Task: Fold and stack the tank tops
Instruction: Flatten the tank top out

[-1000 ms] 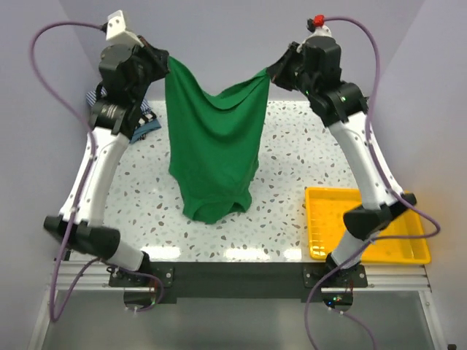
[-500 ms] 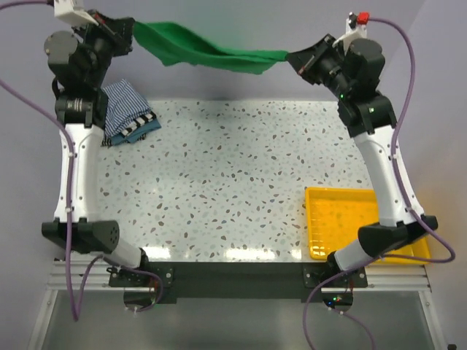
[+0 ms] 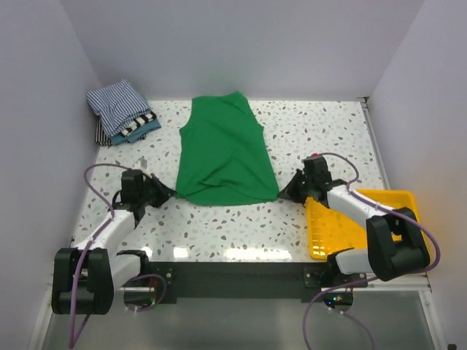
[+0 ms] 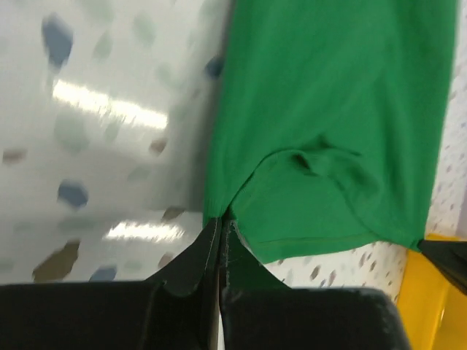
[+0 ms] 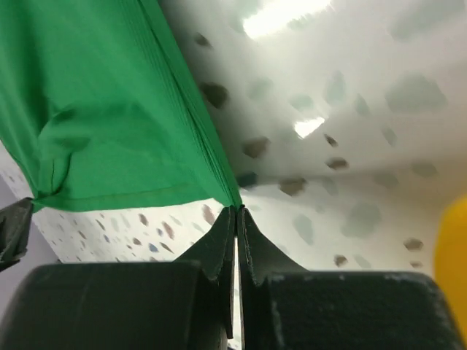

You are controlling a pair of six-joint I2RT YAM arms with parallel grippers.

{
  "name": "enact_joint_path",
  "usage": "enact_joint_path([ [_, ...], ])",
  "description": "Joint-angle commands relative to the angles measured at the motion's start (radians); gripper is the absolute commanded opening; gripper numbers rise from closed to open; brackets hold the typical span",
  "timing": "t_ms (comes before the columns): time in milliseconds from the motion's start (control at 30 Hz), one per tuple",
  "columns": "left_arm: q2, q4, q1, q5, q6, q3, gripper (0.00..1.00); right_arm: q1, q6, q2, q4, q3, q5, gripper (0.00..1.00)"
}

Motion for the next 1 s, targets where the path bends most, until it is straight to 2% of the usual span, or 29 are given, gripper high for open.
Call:
enact_joint_path([
  [0, -0.094, 0.022, 0.001, 0.050, -0.002, -0.079, 0.01, -0.001, 0.031, -0.095, 0.069, -0.083, -0.063, 0.00],
  [67, -0.121, -0.027, 0.001, 0.072, 0.013, -0.125, 0.01, 0.001, 0.034, -0.134, 0.055, -0.153, -0.067, 0.00],
  [100, -0.135, -0.055, 0.001, 0.083, 0.019, -0.136, 0.06, -0.001, 0.036, -0.151, 0.043, -0.173, -0.070, 0.01],
  [133, -0.150, -0.107, 0.001, 0.090, 0.024, -0.152, 0.08, -0.001, 0.048, -0.174, 0.023, -0.211, -0.079, 0.09],
  [233, -0.216, -0.202, 0.001, 0.095, 0.038, -0.150, 0.10, -0.001, 0.062, -0.277, -0.049, -0.256, -0.070, 0.19],
  [333, -0.265, -0.301, 0.001, 0.061, 0.059, -0.109, 0.07, -0.001, 0.048, -0.369, -0.167, -0.235, -0.024, 0.19],
  [433, -0.284, -0.317, 0.001, 0.107, 0.042, -0.104, 0.05, -0.002, 0.025, -0.427, -0.250, -0.197, 0.013, 0.20],
  [467, -0.282, -0.328, 0.001, 0.110, 0.047, -0.097, 0.11, -0.002, 0.010, -0.429, -0.276, -0.177, 0.031, 0.21],
  [500, -0.285, -0.331, 0.001, 0.115, 0.053, -0.083, 0.17, -0.002, -0.016, -0.429, -0.302, -0.157, 0.063, 0.27],
  [567, -0.301, -0.339, 0.001, 0.115, 0.059, -0.080, 0.22, 0.001, -0.075, -0.423, -0.336, -0.111, 0.088, 0.31],
  [667, -0.315, -0.331, 0.001, 0.118, 0.048, -0.087, 0.24, 0.045, -0.136, -0.345, -0.333, -0.062, 0.128, 0.34],
  [700, -0.310, -0.337, 0.001, 0.116, 0.048, -0.078, 0.24, 0.082, -0.148, -0.317, -0.356, -0.040, 0.224, 0.35],
  [733, -0.307, -0.349, 0.001, 0.116, 0.052, -0.072, 0.24, 0.170, -0.152, -0.255, -0.360, 0.006, 0.289, 0.36],
  [800, -0.302, -0.360, 0.001, 0.115, 0.050, -0.055, 0.24, 0.237, -0.152, -0.196, -0.374, 0.059, 0.404, 0.35],
  [833, -0.307, -0.375, 0.001, 0.113, 0.058, -0.047, 0.24, 0.275, -0.153, -0.138, -0.379, 0.072, 0.433, 0.35],
  [967, -0.307, -0.438, -0.035, 0.026, 0.023, -0.038, 0.25, 0.327, -0.176, -0.069, -0.411, 0.113, 0.542, 0.34],
])
